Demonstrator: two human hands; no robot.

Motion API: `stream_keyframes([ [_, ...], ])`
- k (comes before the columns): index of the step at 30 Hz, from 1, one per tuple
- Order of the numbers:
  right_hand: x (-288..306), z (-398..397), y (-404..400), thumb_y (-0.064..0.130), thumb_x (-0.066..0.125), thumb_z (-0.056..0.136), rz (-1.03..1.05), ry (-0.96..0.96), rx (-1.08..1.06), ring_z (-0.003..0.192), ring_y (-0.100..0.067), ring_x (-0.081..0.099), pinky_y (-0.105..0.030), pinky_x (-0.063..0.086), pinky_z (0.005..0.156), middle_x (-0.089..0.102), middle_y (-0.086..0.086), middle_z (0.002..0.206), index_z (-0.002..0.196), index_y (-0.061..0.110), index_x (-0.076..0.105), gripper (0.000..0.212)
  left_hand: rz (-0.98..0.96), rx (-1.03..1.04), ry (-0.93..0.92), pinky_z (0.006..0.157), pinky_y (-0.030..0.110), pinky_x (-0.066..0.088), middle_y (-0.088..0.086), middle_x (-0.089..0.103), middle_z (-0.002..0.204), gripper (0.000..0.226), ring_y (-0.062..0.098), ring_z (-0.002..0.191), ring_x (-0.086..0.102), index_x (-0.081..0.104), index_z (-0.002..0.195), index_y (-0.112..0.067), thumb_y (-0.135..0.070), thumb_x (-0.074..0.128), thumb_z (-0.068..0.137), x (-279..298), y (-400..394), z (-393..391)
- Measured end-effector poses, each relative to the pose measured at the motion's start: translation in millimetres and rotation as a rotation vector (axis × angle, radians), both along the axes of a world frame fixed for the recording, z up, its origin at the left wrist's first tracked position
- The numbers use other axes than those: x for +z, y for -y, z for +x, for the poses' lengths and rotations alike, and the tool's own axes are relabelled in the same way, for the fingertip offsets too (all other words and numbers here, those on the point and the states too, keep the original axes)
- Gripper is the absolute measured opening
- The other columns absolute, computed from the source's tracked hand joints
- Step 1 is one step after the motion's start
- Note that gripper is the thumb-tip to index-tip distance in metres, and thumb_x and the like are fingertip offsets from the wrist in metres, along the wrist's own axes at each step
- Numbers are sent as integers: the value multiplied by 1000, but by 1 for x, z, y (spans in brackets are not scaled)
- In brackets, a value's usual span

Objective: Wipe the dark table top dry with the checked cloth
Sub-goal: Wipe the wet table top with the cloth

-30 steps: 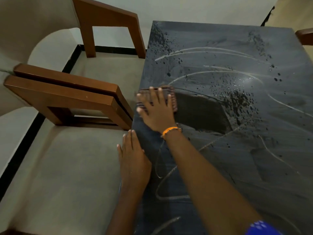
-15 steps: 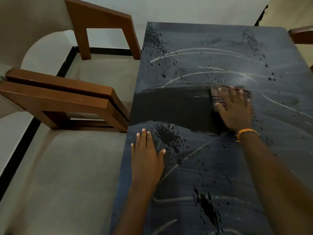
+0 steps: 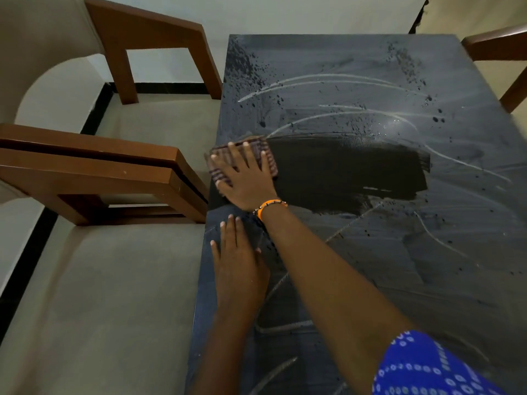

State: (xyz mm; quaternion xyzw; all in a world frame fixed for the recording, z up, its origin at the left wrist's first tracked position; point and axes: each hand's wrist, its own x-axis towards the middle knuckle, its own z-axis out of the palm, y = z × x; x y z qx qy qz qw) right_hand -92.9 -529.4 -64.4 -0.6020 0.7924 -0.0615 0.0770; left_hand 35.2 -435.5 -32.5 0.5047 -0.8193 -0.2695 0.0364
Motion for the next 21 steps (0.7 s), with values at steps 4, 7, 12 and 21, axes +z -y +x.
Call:
stream_keyframes([
  [4,0,-26,-30,48,37,94,-7,-43,135,147,-25,0,-48,-3,117,6,3,160,146,39,15,58,6,-114,12,116,39,-6,6,-7,158,68,22,144,-12,-3,147,-8,-20,39,94,4,-18,-15],
  [7,-1,-80,-77,46,39,93,-24,-42,-13,147,-25,2,-48,1,118,6,4,160,146,39,15,59,36,-185,-31,116,36,-6,3,-6,158,68,20,144,-12,-1,147,-10,-25,40,95,1,-31,-34],
  [12,5,-192,-185,39,43,94,-7,-103,-429,145,-32,12,-56,12,115,14,-3,159,147,32,21,58,42,-140,-21,117,36,-1,2,-6,158,71,20,145,-10,1,147,-11,-37,41,95,-4,-39,-49],
  [21,7,-182,-186,41,42,95,-21,-7,-749,146,-33,-1,-59,2,115,2,-6,160,149,31,14,61,-57,-62,-10,116,40,-4,7,-7,158,77,25,144,-11,-1,147,-10,-36,47,92,2,-42,-64],
])
